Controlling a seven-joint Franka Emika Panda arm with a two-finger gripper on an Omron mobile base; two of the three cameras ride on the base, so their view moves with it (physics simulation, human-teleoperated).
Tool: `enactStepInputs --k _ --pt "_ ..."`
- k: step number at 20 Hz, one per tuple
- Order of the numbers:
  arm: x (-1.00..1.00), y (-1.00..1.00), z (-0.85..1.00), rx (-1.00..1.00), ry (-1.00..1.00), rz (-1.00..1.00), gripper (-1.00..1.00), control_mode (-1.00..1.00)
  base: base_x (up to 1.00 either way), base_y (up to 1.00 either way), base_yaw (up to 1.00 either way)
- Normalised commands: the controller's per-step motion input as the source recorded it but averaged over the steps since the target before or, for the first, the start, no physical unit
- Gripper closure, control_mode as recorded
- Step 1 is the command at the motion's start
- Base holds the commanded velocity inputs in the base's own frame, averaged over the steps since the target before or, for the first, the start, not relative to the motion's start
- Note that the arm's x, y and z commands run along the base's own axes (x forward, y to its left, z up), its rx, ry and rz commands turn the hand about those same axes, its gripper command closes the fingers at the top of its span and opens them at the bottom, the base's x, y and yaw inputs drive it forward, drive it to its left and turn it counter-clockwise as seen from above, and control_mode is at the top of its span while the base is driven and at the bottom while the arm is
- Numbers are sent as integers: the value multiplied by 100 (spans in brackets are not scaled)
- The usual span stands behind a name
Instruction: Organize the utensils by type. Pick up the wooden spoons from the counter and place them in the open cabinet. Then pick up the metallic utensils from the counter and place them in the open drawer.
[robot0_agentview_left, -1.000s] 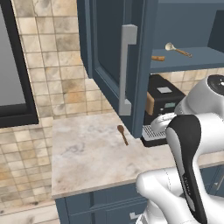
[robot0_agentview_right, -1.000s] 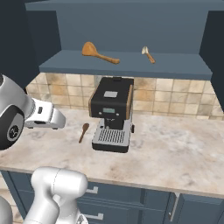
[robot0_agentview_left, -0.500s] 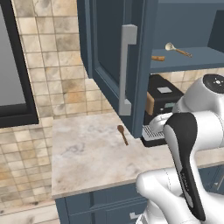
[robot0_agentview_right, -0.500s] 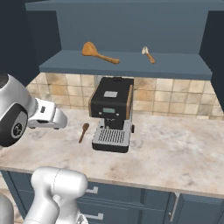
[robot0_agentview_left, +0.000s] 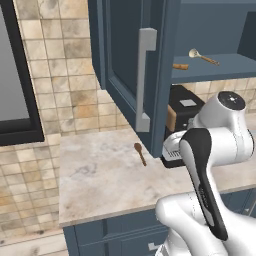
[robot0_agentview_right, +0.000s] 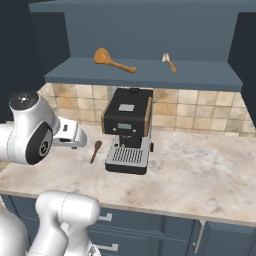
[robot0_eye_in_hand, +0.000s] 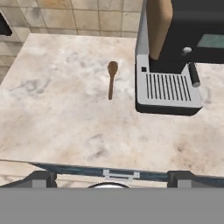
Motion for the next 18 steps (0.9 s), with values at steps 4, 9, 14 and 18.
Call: enactStepInputs --k 4,9,14,18 --pt "44 0 -41 4 2 0 -100 -100 0 0 0" --pt "44 0 -19 0 19 0 -100 -100 0 0 0" --pt "49 4 -17 0 23 0 -100 -100 0 0 0" --pt "54 10 -36 0 5 0 -100 -100 0 0 0"
